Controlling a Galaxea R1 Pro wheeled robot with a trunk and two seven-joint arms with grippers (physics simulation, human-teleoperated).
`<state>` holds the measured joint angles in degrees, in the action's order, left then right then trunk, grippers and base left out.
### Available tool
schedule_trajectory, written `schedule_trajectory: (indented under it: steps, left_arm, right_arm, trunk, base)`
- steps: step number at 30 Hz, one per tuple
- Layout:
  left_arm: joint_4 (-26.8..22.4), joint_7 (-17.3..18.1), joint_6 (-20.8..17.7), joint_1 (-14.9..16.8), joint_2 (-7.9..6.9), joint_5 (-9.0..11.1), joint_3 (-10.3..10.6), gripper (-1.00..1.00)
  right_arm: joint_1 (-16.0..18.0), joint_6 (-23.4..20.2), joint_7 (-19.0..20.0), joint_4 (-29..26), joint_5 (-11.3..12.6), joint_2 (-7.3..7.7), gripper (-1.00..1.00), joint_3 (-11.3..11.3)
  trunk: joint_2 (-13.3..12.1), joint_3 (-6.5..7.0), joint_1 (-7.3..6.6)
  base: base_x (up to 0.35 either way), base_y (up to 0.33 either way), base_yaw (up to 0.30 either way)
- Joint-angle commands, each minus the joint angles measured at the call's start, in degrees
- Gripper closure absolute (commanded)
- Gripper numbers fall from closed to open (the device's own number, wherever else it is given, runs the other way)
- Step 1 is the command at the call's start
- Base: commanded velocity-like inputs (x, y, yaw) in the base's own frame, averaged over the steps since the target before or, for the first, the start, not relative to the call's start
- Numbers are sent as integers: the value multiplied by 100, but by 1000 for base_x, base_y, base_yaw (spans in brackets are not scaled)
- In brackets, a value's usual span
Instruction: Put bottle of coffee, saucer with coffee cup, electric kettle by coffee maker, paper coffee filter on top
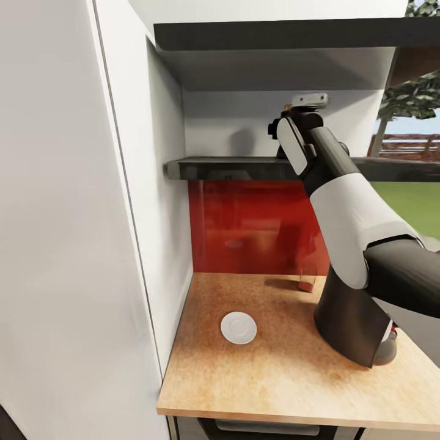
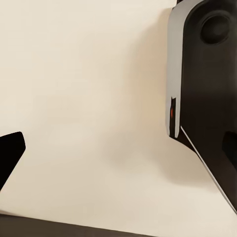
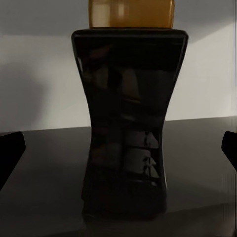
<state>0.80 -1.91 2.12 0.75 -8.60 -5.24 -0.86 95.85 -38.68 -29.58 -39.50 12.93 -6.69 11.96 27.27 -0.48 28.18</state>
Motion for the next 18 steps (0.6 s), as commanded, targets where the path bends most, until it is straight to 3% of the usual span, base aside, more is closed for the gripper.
schedule_trajectory:
  steps: [1, 8, 18]
  left_arm:
    - [12, -21, 20, 4, -1, -56, -11, -100]
    - [10, -22, 22, 4, 6, -56, -9, -100]
    - [9, -25, 18, 4, 2, -56, -14, -100]
  right_arm:
    - [4, -11, -55, -4, 64, 63, -100, 25]
    - [4, -12, -56, -6, 62, 218, -100, 25]
    - [3, -8, -48, 3, 70, 239, -100, 34]
  trunk:
    - [6, -5, 2]
    - [6, -5, 2]
    - [6, -5, 2]
  base:
    - [2, 0, 0]
    - [0, 0, 0]
    - [0, 0, 0]
